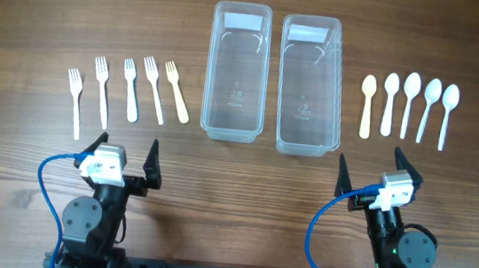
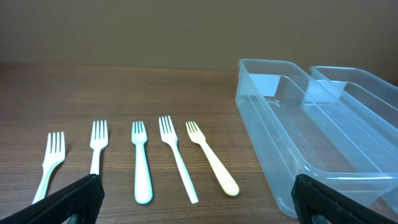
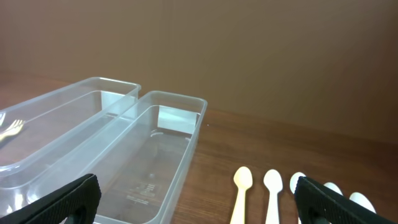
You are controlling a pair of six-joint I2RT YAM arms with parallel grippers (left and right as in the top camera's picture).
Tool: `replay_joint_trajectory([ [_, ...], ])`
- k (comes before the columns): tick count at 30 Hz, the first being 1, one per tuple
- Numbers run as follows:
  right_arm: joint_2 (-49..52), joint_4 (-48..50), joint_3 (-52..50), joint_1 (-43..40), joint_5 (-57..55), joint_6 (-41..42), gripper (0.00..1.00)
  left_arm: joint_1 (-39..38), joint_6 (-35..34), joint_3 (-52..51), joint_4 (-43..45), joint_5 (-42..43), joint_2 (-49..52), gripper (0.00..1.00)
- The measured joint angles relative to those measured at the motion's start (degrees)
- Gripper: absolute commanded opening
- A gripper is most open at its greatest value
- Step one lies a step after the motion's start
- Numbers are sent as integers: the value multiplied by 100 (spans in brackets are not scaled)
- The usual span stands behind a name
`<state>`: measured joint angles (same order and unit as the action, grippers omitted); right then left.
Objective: Pack container
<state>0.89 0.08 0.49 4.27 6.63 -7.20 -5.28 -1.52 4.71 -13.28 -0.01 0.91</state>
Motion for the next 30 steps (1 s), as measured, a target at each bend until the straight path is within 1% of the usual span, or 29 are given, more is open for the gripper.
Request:
replay_joint_trajectory([
  [6,0,2,2,0,94,92,100,0,-2,0,0,136,103,100],
  [11,0,2,2,0,131,1115,100,0,-140,-2,184,380,111,100],
  [14,2,-103,20,0,138,1878,99,0,-719,2,273,404,114,100],
  [16,55,-494,179,0,149,2105,100,0,-1207,87,232,398,164,100],
  [18,249,-1016,522,0,146,2105,100,0,-1429,264,166,304,289,100],
  [20,748,-1626,1123,0,144,2100,100,0,-1543,483,94,164,472,100],
  [22,1255,-2044,1596,0,125,2090,100,0,-1679,992,-39,-157,1005,100],
  [23,1679,-2347,1965,0,81,2087,100,0,-1709,1237,-131,-282,1296,100],
  [25,2382,-2542,2463,0,-15,2039,100,0,-1729,1692,-313,-455,1869,100],
  [27,3377,-2754,3217,0,-146,1814,100,2,-1733,2317,-625,-619,2684,100],
  [30,4664,-2990,4341,-2,-293,1414,100,101,-1698,3480,-1266,-750,4172,100],
])
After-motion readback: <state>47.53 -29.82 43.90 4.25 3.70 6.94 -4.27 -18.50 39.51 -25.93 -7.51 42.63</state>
